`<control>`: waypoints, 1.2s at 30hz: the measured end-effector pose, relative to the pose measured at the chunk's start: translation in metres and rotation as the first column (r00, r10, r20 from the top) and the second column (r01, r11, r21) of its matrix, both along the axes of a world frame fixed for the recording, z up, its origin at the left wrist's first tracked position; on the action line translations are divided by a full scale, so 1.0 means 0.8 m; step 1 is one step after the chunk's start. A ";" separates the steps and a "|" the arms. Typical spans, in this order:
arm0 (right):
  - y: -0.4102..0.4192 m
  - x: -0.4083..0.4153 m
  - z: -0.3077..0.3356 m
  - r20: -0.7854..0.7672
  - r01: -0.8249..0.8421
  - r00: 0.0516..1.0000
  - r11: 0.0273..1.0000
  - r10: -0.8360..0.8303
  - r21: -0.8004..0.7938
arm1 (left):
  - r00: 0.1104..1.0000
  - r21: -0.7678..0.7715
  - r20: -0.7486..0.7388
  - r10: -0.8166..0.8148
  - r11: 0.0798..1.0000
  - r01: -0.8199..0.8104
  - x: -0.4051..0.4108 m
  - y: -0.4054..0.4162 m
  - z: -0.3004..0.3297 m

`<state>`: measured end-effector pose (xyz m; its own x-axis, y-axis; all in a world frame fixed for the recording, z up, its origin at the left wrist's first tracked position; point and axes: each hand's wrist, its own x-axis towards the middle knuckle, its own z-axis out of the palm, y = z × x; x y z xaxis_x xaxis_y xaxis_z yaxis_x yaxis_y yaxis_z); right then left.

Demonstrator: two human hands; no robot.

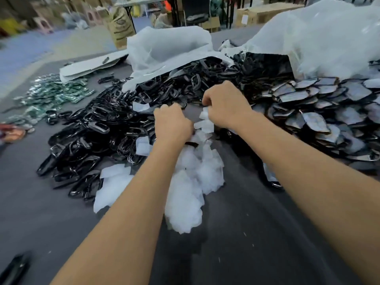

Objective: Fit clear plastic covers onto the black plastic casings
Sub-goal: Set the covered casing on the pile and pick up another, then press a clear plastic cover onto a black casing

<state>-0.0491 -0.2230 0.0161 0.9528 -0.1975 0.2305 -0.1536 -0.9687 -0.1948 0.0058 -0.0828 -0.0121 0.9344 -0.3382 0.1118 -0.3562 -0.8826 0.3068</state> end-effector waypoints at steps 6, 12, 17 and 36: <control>0.007 0.062 -0.026 -0.155 -0.001 0.987 0.977 -0.033 -0.211 | 0.999 -0.130 0.008 -0.047 0.990 0.048 0.023 0.012 -0.006; -0.016 0.071 -0.017 0.006 -0.060 0.998 0.998 0.060 0.021 | 0.999 -0.534 -0.032 0.023 0.845 -0.036 0.022 -0.005 0.002; -0.032 0.031 0.001 0.150 -0.220 0.971 0.942 0.186 0.254 | 0.871 -0.800 -0.478 -0.114 0.467 -0.378 0.019 -0.014 0.012; 0.025 -0.091 0.037 -0.524 -0.025 0.849 0.986 -0.066 -0.165 | 0.838 -0.769 -0.516 -0.176 0.527 -0.363 -0.061 0.028 0.010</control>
<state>-0.1218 -0.2027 0.0458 0.9356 -0.2227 -0.2739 -0.2093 -0.9748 0.0776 -0.0430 -0.0603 -0.0040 0.9515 -0.2495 -0.1802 0.1466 -0.1472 0.9782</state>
